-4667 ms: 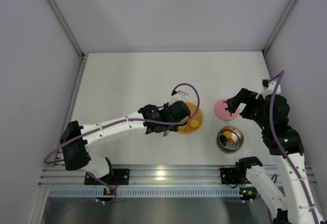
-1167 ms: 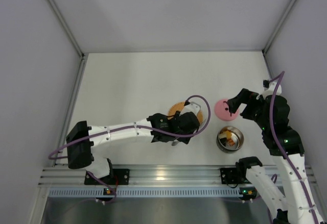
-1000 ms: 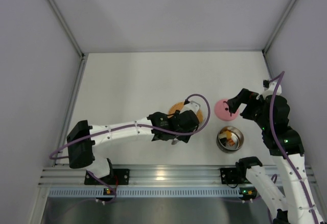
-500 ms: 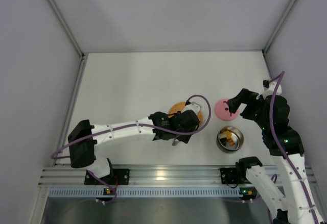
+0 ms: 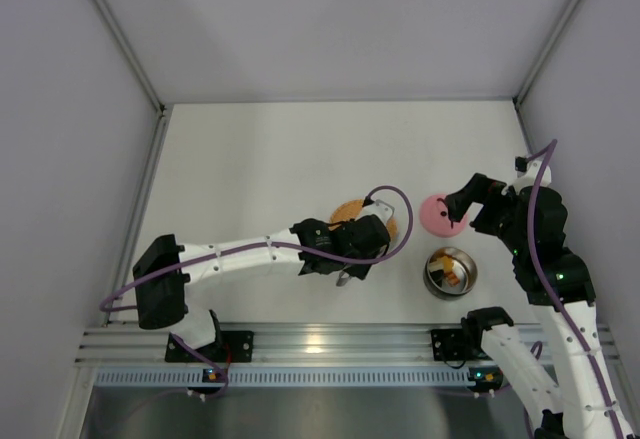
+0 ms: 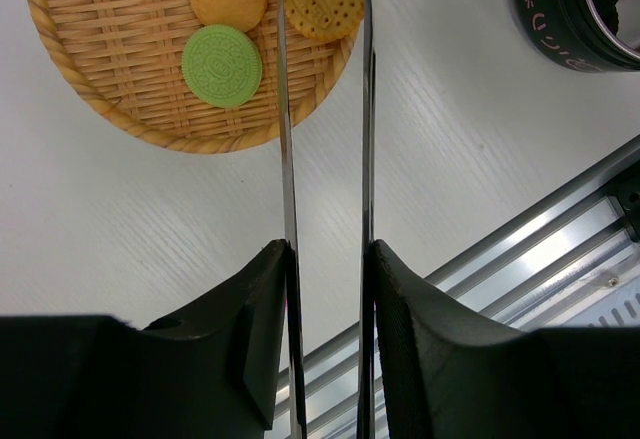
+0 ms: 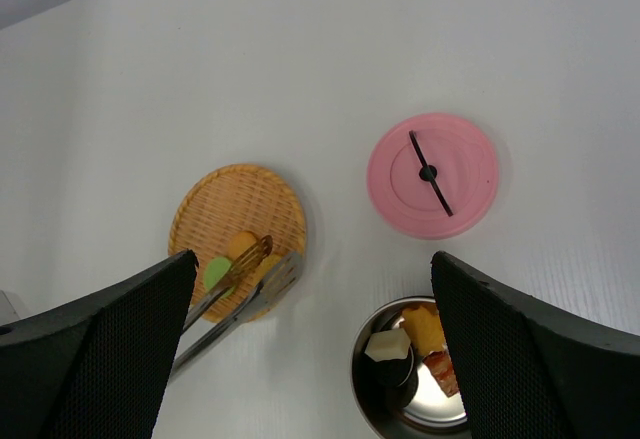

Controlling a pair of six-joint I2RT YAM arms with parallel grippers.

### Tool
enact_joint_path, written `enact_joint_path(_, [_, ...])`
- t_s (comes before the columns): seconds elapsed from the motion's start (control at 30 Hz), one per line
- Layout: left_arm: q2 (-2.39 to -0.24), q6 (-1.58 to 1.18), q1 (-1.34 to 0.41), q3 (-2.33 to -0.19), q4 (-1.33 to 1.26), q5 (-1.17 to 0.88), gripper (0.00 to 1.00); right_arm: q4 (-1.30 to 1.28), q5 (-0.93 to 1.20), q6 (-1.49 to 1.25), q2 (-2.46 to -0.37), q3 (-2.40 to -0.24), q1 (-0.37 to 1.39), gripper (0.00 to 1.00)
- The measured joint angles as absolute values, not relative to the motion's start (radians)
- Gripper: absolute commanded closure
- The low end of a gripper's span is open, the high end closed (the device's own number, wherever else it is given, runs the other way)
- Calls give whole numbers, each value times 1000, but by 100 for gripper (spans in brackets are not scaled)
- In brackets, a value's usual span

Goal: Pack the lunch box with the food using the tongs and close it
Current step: Pick up the fake food from the plate, then place the fake food in the packing box.

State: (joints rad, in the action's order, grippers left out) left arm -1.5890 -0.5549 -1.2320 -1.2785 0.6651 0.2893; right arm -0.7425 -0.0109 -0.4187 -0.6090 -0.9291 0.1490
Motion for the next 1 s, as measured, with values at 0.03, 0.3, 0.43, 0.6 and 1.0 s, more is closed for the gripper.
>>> enact_joint_path(0.03, [-1589, -555, -1232, -1279, 665, 289, 64, -743, -11, -419, -609, -929, 149, 1])
enact_joint_path(0.3, [-1582, -555, -1232, -1279, 665, 287, 66, -743, -12, -419, -609, -928, 149, 1])
enact_joint_path(0.43, [-1570, -554, -1233, -1279, 665, 285, 66, -746, -15, -419, -609, -921, 149, 1])
enact_joint_path(0.6, [-1565, -547, -1245, -1303, 672, 288, 66, -748, -15, -419, -609, -916, 149, 1])
enact_joint_path(1.0, [-1606, -516, -1369, -1502, 675, 313, 67, -749, -31, -419, -609, -916, 149, 0])
